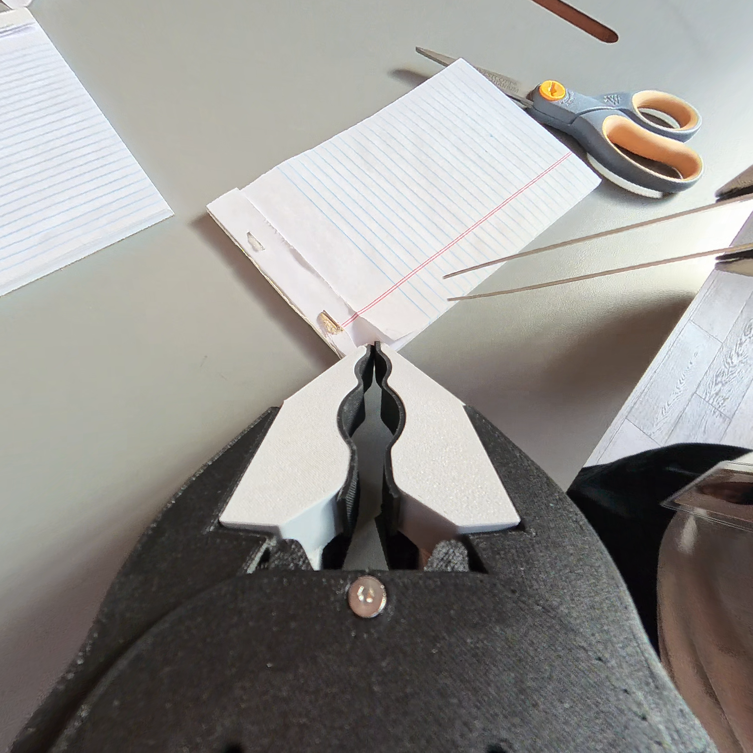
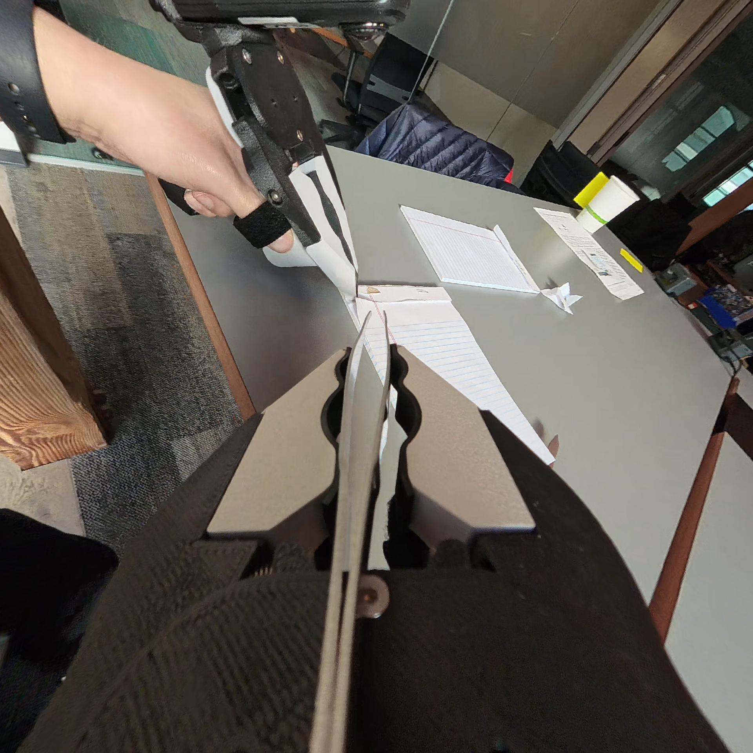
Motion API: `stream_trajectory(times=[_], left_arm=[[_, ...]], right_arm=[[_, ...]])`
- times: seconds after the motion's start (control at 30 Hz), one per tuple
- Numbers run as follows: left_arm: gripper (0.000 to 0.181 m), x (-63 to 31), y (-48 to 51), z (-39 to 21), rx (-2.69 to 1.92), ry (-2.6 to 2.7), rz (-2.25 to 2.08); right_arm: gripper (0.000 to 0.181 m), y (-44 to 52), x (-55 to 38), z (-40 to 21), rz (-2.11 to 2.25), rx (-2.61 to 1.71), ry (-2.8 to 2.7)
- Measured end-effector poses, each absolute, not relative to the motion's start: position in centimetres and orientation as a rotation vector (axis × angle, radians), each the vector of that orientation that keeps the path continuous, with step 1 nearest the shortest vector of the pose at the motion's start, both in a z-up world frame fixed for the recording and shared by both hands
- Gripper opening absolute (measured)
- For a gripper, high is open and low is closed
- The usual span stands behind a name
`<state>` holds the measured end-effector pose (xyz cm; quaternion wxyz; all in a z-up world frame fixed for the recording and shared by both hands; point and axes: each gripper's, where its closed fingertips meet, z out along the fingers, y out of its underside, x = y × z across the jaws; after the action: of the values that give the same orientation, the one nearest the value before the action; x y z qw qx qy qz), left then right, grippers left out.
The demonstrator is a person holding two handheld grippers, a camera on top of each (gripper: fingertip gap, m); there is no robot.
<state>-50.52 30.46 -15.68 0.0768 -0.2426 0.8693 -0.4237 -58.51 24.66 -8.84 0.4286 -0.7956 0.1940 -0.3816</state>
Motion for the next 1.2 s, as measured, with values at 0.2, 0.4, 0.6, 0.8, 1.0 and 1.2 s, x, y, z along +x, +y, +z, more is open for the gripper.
stream_trajectory(times=[0.2, 0.4, 0.6, 0.8, 1.0, 1.2], left_arm=[[0.000, -50.6, 30.5, -15.7, -0.654, 2.615, -1.258], [0.000, -50.6, 30.5, -15.7, -0.632, 2.636, -1.273], [0.000, -50.6, 30.5, -15.7, -0.590, 2.616, -1.244], [0.000, -50.6, 30.5, -15.7, -0.564, 2.604, -1.229], [0.000, -50.6, 30.4, -15.7, -0.547, 2.608, -1.228], [0.000, -50.6, 30.4, -15.7, -0.558, 2.616, -1.238]], right_arm=[[0.017, 26.6, -59.0, -9.1, -1.151, -2.005, 0.526], [0.018, 29.3, -59.0, -10.2, -1.323, -2.029, 0.568], [0.017, 30.0, -58.7, -11.2, -1.414, -2.093, 0.607], [0.017, 30.3, -58.5, -10.9, -1.460, -2.125, 0.593], [0.018, 30.3, -57.7, -11.5, -1.476, -2.145, 0.620], [0.018, 30.3, -55.9, -11.6, -1.537, -2.151, 0.646]])
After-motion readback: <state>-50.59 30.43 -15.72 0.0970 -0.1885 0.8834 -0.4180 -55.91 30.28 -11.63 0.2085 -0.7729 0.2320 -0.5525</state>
